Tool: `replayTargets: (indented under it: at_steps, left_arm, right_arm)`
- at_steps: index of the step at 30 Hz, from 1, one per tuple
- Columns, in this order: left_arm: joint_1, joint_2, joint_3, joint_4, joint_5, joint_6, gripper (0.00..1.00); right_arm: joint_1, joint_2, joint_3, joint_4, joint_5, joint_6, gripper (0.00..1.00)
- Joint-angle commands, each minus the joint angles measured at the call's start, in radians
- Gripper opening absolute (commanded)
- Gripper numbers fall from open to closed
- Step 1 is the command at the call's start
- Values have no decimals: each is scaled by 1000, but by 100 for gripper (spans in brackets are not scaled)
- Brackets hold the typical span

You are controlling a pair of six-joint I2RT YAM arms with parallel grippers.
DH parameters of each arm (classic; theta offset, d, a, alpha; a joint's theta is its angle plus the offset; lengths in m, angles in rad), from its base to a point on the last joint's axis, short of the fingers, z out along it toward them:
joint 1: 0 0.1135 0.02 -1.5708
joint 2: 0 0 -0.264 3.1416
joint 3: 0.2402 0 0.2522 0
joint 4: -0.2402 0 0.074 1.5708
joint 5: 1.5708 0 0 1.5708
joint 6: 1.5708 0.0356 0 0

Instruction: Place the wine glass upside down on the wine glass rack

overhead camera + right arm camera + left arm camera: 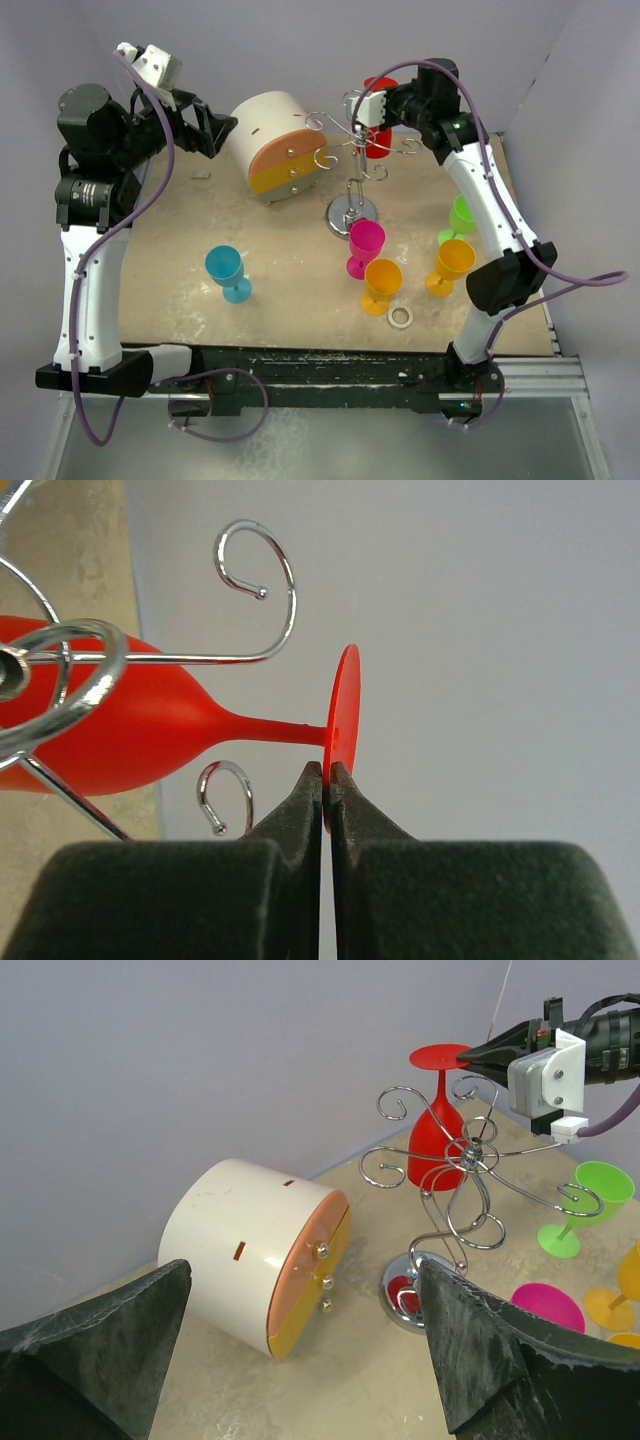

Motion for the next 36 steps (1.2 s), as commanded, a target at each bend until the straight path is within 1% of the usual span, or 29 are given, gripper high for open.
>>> replayTargets:
  at_steps: [1, 4, 11, 28, 31, 36]
  left_arm:
    - [7, -19, 0, 39, 5, 16, 97]
    - [6, -18, 0, 41, 6, 17, 97]
    - [7, -16, -4, 43, 10, 18, 98]
    - [7, -22, -30, 52, 17, 22, 98]
    - [7, -24, -35, 53, 20, 21, 98]
    - [7, -32, -37, 53, 24, 21, 99]
  right_arm:
    - [6, -3, 58, -28, -54, -30, 0]
    - [6, -12, 60, -53, -72, -32, 0]
    - [8, -46, 46, -78, -57, -35, 0]
    - [8, -135, -61, -113, -31, -33, 0]
    - [8, -146, -87, -100, -11, -23, 0]
    - [7, -161, -138, -14, 63, 4, 0]
